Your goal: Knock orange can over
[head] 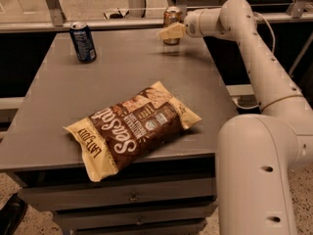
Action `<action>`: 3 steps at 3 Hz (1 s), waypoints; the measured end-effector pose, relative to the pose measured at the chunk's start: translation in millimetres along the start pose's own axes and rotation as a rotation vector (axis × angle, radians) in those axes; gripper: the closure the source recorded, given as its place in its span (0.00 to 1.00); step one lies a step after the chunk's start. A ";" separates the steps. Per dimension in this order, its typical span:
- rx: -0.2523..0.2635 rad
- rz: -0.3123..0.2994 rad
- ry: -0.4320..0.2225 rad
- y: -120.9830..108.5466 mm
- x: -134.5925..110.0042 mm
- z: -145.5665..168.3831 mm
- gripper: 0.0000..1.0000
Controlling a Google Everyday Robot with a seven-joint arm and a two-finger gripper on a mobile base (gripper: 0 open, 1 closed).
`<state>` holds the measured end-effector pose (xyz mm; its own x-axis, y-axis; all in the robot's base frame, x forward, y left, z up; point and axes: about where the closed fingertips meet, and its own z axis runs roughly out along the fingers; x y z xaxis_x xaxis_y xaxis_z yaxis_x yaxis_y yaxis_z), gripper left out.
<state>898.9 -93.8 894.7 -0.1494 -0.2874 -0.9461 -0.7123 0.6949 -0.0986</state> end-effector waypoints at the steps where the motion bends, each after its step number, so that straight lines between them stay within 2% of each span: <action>1: -0.038 0.046 -0.007 3.8 4.1 9.2 0.32; 2: -0.073 0.060 -0.027 7.8 -1.4 0.3 0.63; 3: -0.171 0.022 -0.039 29.5 -8.9 -16.4 0.86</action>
Offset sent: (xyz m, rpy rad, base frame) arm -0.0025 -0.0048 0.0053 0.0860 0.0499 0.0568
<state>868.0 -81.5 905.3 -0.1423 -0.2455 -0.9589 -0.8160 0.5774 -0.0268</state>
